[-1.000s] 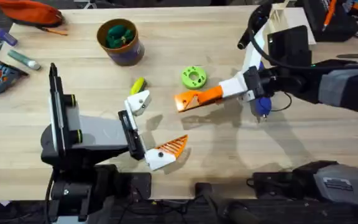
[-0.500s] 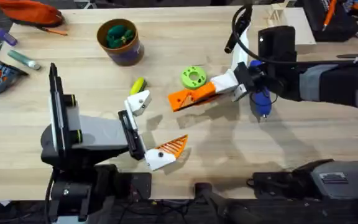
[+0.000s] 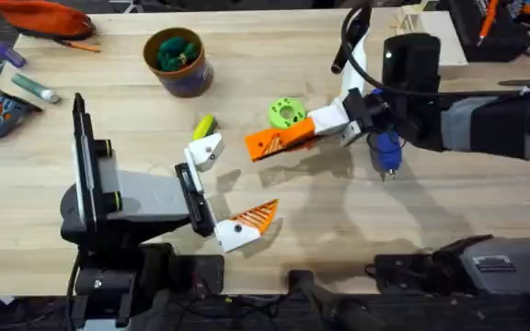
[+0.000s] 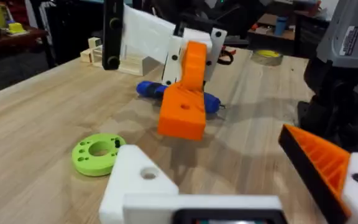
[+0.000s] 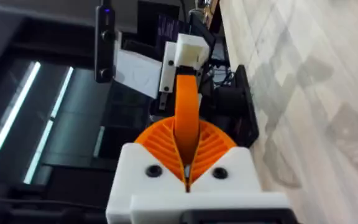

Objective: Pick up the gripper from the table and insert it into the empty holder that is missing its gripper. Then pick up a screw, insert it into the mounting hole, and use the screwdriver to tighten it. Finally, clean up the table by picking up the vegetable and placing it into the bucket.

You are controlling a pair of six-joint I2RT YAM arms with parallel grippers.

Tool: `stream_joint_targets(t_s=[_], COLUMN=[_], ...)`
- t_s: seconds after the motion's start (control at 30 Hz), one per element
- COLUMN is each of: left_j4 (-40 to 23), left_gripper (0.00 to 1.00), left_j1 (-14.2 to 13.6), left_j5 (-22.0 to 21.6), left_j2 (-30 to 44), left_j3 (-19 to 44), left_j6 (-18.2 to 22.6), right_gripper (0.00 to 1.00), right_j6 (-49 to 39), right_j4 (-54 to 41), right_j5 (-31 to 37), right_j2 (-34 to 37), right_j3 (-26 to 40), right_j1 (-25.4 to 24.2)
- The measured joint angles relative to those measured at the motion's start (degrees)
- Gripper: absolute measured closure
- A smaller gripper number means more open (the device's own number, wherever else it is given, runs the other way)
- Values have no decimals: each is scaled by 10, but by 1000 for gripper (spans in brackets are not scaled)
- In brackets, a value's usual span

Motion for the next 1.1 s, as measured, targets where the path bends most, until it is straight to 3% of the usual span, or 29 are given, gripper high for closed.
stream_joint_targets(t_s=[0.13, 0.17, 0.23, 0.5, 1.1], left_j4=[0, 0, 0, 0, 0], left_gripper=[14, 14, 14, 14, 15], left_j1=[0, 0, 0, 0, 0], left_j5=[0, 0, 0, 0, 0], left_j2=[0, 0, 0, 0, 0], left_j3=[0, 0, 0, 0, 0], left_j6=[0, 0, 0, 0, 0], right_gripper=[986, 986, 986, 986, 988], right_j6=[57, 118, 156, 222, 228], right_j4=[137, 255, 305, 317, 316], right_j5=[4, 16, 24, 35, 35], right_j2=[0, 0, -1, -1, 23], right_j3=[-27, -58, -73, -87, -87], right_j1=[0, 0, 0, 0, 19])
